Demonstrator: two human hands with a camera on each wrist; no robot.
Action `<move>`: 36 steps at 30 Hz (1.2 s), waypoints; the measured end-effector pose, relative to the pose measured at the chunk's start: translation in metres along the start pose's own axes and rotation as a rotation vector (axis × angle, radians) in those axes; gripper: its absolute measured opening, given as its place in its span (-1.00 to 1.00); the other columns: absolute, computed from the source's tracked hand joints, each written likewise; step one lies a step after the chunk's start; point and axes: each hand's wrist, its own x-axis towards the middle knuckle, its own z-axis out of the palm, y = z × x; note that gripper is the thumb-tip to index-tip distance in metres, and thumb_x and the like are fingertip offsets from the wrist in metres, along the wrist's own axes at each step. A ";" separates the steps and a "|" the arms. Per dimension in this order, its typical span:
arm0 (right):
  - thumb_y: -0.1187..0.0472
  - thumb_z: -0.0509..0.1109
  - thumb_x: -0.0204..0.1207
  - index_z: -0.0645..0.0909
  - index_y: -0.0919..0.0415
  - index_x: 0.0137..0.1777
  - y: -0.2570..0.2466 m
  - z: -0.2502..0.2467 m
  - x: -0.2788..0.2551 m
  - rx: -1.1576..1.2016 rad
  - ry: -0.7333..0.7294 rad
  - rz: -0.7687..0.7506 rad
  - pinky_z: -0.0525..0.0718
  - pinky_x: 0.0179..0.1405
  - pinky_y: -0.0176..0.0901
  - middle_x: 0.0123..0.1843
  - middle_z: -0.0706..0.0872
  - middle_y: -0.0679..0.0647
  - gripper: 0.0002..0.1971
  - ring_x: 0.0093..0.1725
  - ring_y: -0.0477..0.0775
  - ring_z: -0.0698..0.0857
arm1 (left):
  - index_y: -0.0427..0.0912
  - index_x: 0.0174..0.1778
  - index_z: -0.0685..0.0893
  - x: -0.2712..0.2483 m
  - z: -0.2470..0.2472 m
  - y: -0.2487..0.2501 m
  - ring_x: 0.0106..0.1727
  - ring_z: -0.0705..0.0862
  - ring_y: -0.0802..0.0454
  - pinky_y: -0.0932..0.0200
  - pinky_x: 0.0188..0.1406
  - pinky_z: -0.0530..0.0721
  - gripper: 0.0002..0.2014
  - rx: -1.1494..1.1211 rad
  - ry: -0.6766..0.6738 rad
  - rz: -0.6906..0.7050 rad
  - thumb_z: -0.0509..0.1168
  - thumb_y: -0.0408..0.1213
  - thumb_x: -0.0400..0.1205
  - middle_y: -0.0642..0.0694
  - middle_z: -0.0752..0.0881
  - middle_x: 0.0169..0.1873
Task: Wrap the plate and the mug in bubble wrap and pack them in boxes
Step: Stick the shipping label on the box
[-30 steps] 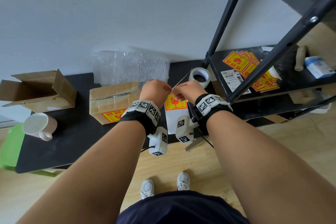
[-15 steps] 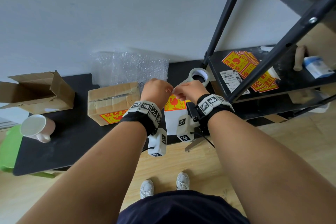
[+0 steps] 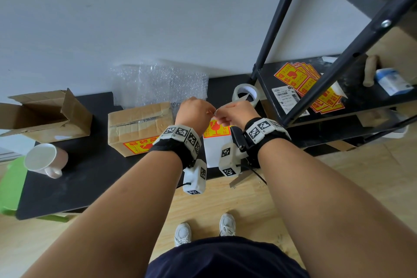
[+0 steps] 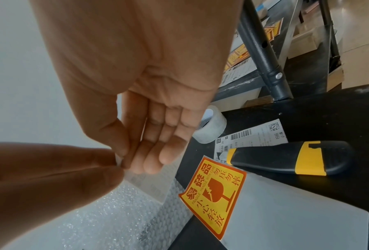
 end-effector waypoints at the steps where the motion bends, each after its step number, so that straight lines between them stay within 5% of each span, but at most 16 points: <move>1: 0.45 0.44 0.43 0.73 0.47 -0.20 0.001 0.000 0.000 0.004 0.004 0.002 0.72 -0.14 -0.08 -0.20 0.72 0.41 -0.93 -0.27 0.19 0.67 | -0.04 0.07 0.83 0.000 0.000 0.000 0.16 0.58 -0.11 0.05 0.15 0.51 -0.75 0.006 0.000 0.003 0.23 -0.27 0.67 -0.12 0.80 0.01; 10: 0.41 0.45 0.45 0.72 0.40 -0.23 0.006 -0.001 0.000 -0.007 0.023 -0.005 0.67 -0.24 -0.17 -0.31 0.71 0.29 -0.94 -0.36 0.11 0.66 | -0.03 0.06 0.83 -0.001 0.000 0.004 0.12 0.59 -0.13 0.02 0.12 0.55 -0.74 0.053 -0.025 0.016 0.21 -0.28 0.68 -0.15 0.80 -0.04; 17: 0.40 0.42 0.49 0.72 0.54 -0.03 0.004 -0.003 -0.005 -0.013 0.016 -0.003 0.66 -0.19 -0.19 -0.28 0.70 0.28 -0.83 -0.36 0.06 0.65 | 0.00 0.10 0.82 -0.003 -0.002 0.005 0.11 0.59 -0.10 -0.01 0.13 0.58 -0.73 0.049 -0.024 0.015 0.19 -0.26 0.71 -0.14 0.79 -0.04; 27: 0.38 0.42 0.46 0.72 0.56 -0.07 0.009 -0.004 -0.002 -0.040 0.033 0.004 0.62 -0.21 -0.20 -0.31 0.67 0.27 -0.81 -0.44 0.01 0.66 | -0.02 0.09 0.82 -0.004 0.000 0.005 0.14 0.59 -0.11 0.00 0.16 0.57 -0.72 0.063 -0.036 0.027 0.18 -0.25 0.71 -0.15 0.79 -0.01; 36: 0.40 0.45 0.44 0.68 0.35 -0.34 0.012 -0.006 -0.001 0.021 0.028 -0.002 0.56 -0.37 -0.23 -0.39 0.63 0.21 -0.87 -0.41 0.05 0.57 | -0.07 0.02 0.84 -0.001 0.003 0.009 0.12 0.60 -0.14 0.00 0.13 0.54 -0.77 0.120 -0.065 0.075 0.25 -0.28 0.65 -0.13 0.81 -0.06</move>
